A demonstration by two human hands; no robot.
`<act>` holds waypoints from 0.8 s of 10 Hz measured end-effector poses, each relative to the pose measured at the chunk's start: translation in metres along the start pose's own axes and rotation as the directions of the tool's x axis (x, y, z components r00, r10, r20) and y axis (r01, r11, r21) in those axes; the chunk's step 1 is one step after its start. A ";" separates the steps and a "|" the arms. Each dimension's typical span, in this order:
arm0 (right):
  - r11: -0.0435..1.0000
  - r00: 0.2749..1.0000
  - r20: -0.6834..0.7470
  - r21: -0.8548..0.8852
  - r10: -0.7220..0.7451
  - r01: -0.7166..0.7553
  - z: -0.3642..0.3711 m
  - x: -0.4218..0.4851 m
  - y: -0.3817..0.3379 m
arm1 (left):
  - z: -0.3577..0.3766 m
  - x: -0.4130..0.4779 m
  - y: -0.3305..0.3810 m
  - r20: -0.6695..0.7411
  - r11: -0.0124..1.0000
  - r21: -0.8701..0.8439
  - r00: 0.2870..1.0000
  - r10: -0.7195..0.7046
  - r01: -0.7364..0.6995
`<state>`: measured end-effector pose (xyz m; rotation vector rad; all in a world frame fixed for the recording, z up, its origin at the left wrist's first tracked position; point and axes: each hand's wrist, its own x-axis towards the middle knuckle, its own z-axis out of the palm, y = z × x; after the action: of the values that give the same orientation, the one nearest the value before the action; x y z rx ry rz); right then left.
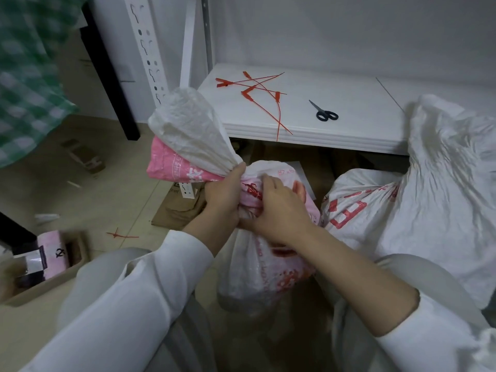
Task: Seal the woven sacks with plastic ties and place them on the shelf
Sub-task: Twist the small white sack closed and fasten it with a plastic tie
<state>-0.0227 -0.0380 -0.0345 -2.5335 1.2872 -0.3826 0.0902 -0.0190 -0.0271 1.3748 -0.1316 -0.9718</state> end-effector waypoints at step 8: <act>0.978 0.975 0.199 0.203 -0.096 0.055 0.004 0.032 0.030 | -0.007 -0.018 0.013 0.424 0.321 0.541 0.582 0.694 -0.777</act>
<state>-0.0257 -0.0806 -0.0459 -2.3876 1.0253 -0.2395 0.0896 -0.0033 -0.0092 1.6516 -1.2498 -0.1471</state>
